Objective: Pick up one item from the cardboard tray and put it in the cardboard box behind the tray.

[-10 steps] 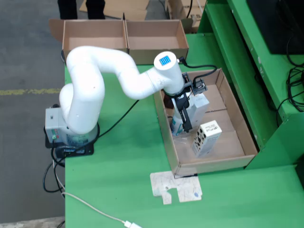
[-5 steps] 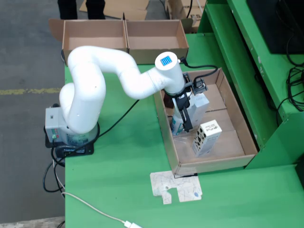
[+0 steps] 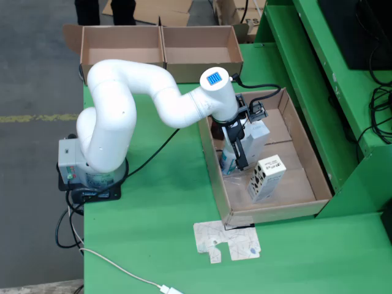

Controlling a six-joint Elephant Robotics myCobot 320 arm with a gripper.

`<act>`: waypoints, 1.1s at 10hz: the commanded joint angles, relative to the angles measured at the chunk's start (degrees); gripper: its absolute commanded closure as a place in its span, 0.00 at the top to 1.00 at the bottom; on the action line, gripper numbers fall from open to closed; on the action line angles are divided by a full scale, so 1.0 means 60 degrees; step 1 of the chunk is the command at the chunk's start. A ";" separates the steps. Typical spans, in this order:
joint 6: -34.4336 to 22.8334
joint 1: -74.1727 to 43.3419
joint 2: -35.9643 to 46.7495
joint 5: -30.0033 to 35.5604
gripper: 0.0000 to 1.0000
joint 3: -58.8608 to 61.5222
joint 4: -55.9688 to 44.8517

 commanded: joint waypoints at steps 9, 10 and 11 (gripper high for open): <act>-0.0048 -0.0058 0.0176 -0.0042 0.40 0.0295 0.0101; -0.0048 -0.0058 0.0176 -0.0042 0.30 0.0295 0.0101; -0.0048 -0.0058 0.0176 -0.0042 0.20 0.0295 0.0101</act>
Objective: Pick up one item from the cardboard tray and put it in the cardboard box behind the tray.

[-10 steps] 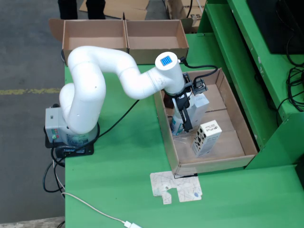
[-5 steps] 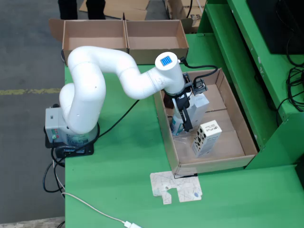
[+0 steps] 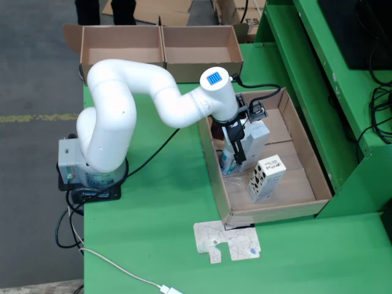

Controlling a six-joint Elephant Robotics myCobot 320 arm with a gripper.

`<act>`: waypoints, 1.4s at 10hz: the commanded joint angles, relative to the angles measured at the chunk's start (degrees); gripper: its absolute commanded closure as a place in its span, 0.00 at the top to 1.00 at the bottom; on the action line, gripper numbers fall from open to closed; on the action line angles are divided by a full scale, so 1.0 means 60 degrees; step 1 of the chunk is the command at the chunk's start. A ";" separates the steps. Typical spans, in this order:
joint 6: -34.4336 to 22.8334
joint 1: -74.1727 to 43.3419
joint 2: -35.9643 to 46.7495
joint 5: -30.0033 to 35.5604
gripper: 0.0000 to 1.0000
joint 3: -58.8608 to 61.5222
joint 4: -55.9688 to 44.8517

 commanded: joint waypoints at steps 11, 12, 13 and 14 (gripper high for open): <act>-0.0048 -0.0058 0.0176 -0.0042 0.00 0.0295 0.0101; -0.0048 -0.0058 0.0176 -0.0042 0.00 0.0295 0.0101; -0.0048 -0.0058 0.0176 -0.0042 0.00 0.0295 0.0101; -0.0048 -0.0058 0.0176 -0.0042 0.00 0.0295 0.0101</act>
